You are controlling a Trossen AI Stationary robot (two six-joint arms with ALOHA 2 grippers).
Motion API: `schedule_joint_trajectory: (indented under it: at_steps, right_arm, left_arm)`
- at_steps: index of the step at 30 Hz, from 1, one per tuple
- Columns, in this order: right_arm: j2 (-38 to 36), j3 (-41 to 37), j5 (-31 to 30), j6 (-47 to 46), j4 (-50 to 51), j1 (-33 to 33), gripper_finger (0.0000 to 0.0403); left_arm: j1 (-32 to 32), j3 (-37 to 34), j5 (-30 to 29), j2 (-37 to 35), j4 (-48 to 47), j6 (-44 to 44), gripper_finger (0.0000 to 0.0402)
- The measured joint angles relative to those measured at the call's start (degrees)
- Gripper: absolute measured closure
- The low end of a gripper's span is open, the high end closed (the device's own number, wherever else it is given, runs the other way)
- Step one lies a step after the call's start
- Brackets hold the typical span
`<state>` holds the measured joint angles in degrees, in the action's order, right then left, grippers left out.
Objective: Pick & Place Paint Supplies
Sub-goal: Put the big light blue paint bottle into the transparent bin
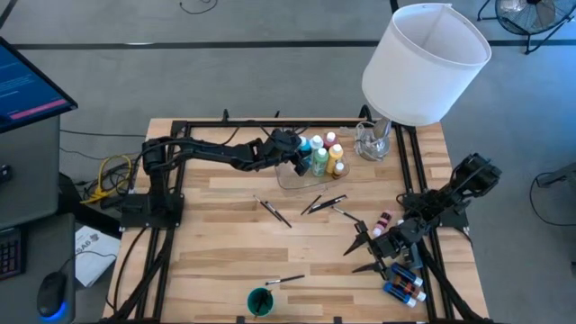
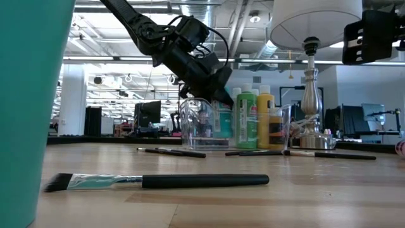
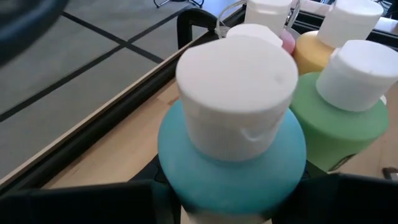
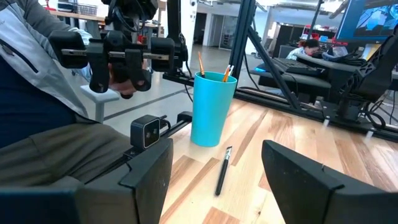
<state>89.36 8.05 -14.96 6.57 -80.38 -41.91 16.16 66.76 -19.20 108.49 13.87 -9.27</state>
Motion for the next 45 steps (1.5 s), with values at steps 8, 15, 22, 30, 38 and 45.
schedule_joint_trajectory:
  at_steps: [8,15,22,30,38,45]
  right_arm:
    - [0.0,0.0,0.0,0.5,0.0,0.0,0.0163]
    - [0.0,0.0,0.0,0.5,0.8,0.0,0.0163]
    - [0.0,0.0,0.0,0.4,1.1,0.0,0.0163]
    - [0.0,0.0,0.0,0.3,1.3,0.0,0.0163]
    - [0.0,0.0,0.0,0.1,1.4,0.0,0.0163]
    - [0.0,0.0,0.0,-0.2,1.9,0.0,0.0163]
  left_arm:
    - [0.0,0.0,-0.1,1.1,0.5,0.1,0.0292]
    - [-0.1,0.0,-0.5,3.3,2.4,0.3,0.0293]
    - [-0.1,0.0,-1.0,3.8,3.4,0.4,0.0259]
    - [-1.0,0.1,-3.5,3.8,3.9,0.2,0.0209]
    - [-2.6,0.0,-3.8,1.6,3.8,0.5,0.0164]
    - [-5.3,0.1,-5.0,-3.5,2.7,3.3,0.0158]
